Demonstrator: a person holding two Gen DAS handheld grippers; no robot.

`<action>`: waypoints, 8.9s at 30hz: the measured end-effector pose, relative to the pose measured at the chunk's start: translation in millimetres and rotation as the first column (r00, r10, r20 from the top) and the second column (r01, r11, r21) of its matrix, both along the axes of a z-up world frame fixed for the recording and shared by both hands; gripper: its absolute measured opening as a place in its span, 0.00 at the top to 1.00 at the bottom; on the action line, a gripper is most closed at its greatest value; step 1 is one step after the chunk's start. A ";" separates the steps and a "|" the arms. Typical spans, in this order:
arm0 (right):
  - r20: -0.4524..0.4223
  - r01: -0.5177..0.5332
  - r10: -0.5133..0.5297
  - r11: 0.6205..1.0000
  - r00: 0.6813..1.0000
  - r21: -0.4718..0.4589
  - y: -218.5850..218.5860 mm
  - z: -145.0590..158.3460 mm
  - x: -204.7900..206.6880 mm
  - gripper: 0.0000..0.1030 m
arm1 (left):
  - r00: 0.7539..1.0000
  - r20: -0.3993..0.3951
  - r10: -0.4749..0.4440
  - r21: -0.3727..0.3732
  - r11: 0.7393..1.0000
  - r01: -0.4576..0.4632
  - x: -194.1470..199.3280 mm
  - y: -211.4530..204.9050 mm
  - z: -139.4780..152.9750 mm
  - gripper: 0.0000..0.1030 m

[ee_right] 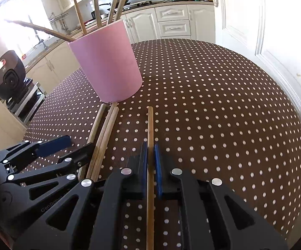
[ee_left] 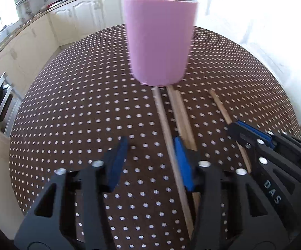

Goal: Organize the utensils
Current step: 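Close the left gripper on another chopstick while the right holds its chopstick, then lift both held chopsticks upright and carry them over the pink cup, then lower both held chopsticks down into the pink cup, then open the left gripper while the right gripper opens, releasing the chopsticks, then withdraw both grippers from the cup back to the last loose chopsticks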

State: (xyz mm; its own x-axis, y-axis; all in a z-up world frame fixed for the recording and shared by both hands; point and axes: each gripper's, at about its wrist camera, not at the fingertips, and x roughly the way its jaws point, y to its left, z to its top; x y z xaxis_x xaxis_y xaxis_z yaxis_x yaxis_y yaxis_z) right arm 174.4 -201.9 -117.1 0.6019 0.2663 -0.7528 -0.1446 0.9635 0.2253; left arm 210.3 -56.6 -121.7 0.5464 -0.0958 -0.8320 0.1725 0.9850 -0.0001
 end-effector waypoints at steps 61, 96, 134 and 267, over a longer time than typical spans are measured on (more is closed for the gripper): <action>0.359 0.031 -0.100 0.981 0.928 0.193 -29.1 87.9 -31.8 0.95 | 0.976 0.218 0.005 -0.157 0.987 0.030 -44.3 13.3 75.6 0.94; 0.630 -0.095 -0.081 0.966 0.773 0.242 -27.3 135.9 -36.1 0.95 | 0.887 0.459 0.047 -0.216 0.975 0.060 -53.9 18.9 159.4 0.94; 0.758 -0.091 -0.102 0.974 0.644 0.209 -11.5 193.0 14.9 0.95 | 0.784 0.606 0.136 -0.270 0.962 0.043 -13.8 35.4 224.9 0.94; 0.067 -0.079 0.105 0.948 0.992 -0.309 43.5 -2.8 15.9 0.18 | 0.978 0.116 0.176 -0.171 0.973 -0.155 -44.6 111.9 12.4 0.29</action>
